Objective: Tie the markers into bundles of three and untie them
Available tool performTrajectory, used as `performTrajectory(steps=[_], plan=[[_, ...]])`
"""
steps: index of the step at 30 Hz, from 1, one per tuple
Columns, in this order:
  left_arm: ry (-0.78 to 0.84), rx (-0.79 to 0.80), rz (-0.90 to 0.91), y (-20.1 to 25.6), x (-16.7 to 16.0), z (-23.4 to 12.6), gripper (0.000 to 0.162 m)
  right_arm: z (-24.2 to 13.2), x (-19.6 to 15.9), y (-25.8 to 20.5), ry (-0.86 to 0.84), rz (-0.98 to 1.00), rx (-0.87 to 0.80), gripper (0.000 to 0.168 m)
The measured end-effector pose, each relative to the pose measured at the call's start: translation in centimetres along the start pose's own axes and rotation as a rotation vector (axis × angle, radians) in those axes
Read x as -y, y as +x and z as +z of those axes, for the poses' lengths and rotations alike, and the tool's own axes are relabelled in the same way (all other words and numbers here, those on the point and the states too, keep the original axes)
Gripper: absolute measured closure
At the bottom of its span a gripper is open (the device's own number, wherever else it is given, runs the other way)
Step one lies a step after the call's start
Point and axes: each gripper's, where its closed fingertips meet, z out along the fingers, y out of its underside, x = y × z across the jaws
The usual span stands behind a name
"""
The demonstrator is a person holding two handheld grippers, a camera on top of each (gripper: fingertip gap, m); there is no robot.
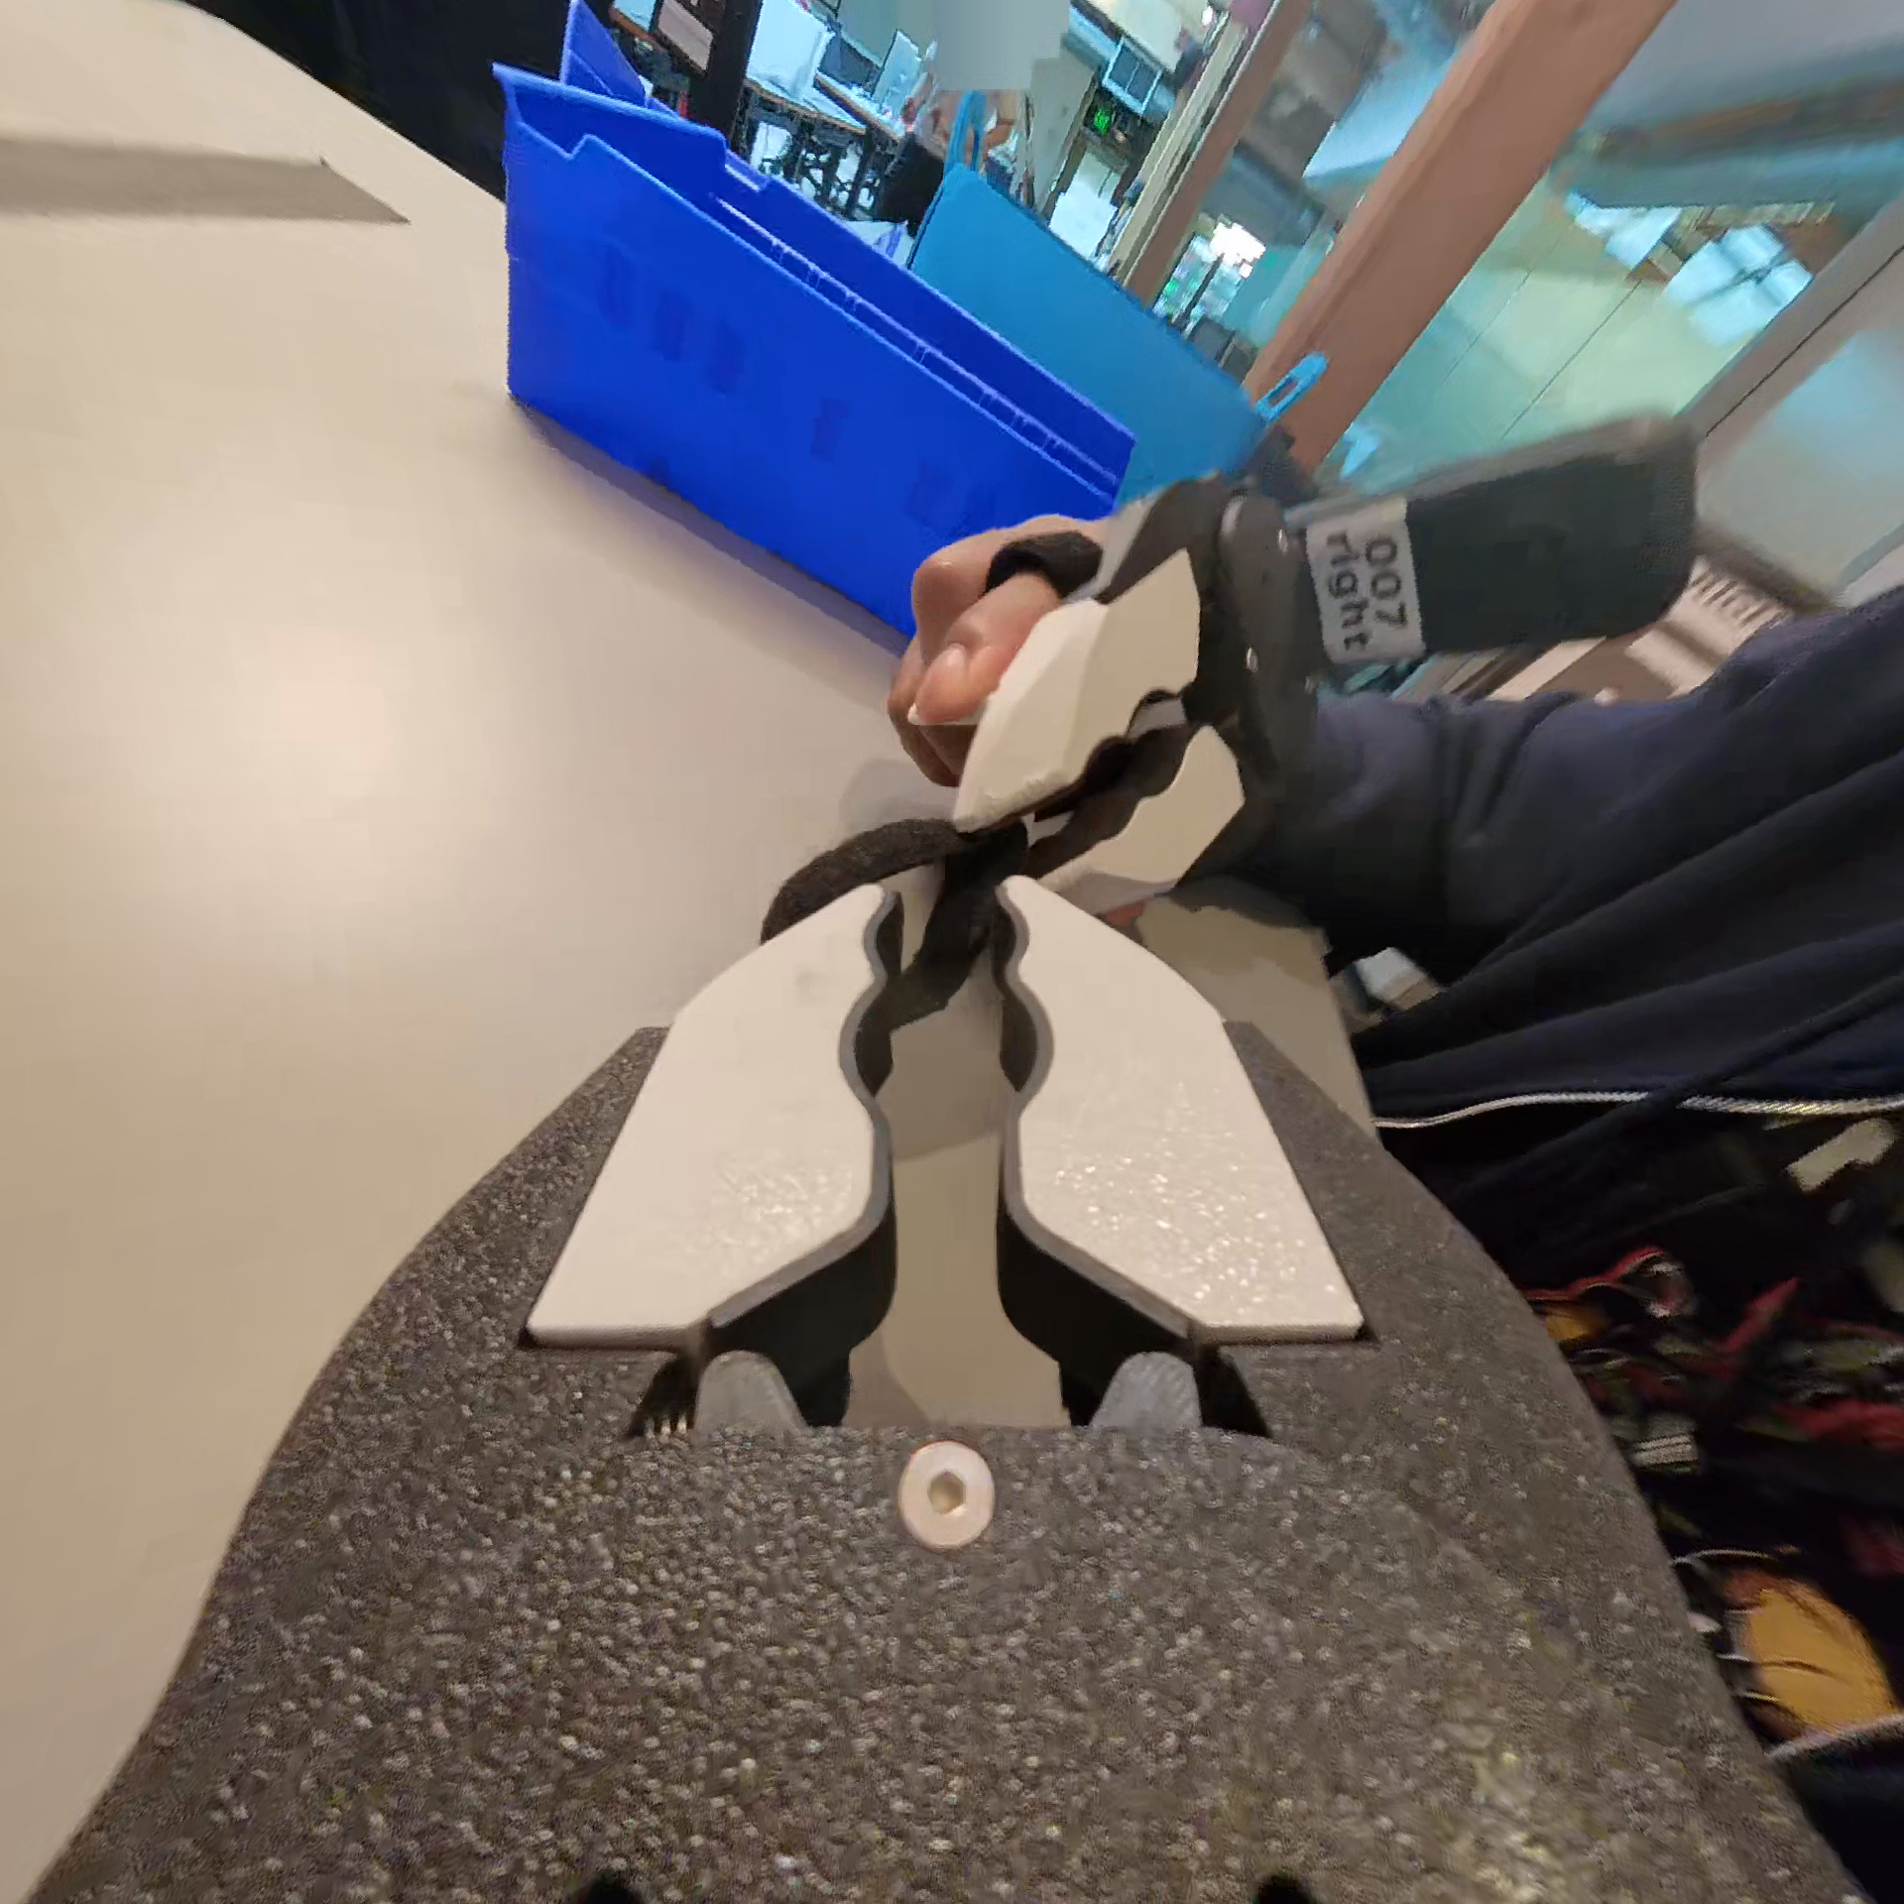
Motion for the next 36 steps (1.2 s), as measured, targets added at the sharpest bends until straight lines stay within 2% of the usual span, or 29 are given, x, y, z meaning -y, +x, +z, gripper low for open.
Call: performTrajectory(steps=[5, 9, 17, 20, 29, 36], plan=[[0.041, -0.086, -0.186, 0.4, 0.7, -0.4, 0.146, 0.2, 0.0, -0.3, -0.036, -0.140, -0.044, 0.157], [0.019, -0.092, -0.312, 0.3, 0.3, -0.3, 0.146, 0.3, 0.1, -0.2, -0.058, -0.234, -0.085, 0.156], [0.085, -0.099, -0.442, 0.1, 0.6, 0.3, 0.145, 0.5, 0.5, -0.6, -0.071, -0.345, -0.123, 0.156], [0.123, -0.108, -0.490, -0.1, 0.5, 0.6, 0.153, 0.7, 0.6, -0.9, -0.074, -0.374, -0.120, 0.156], [0.300, -0.082, -0.496, -0.7, 2.0, -0.1, 0.160, 0.7, 0.4, 0.2, -0.106, -0.411, -0.209, 0.158], [0.303, -0.079, -0.516, -0.8, 1.9, 0.0, 0.160, 0.8, 0.3, 0.2, -0.108, -0.437, -0.223, 0.156]])
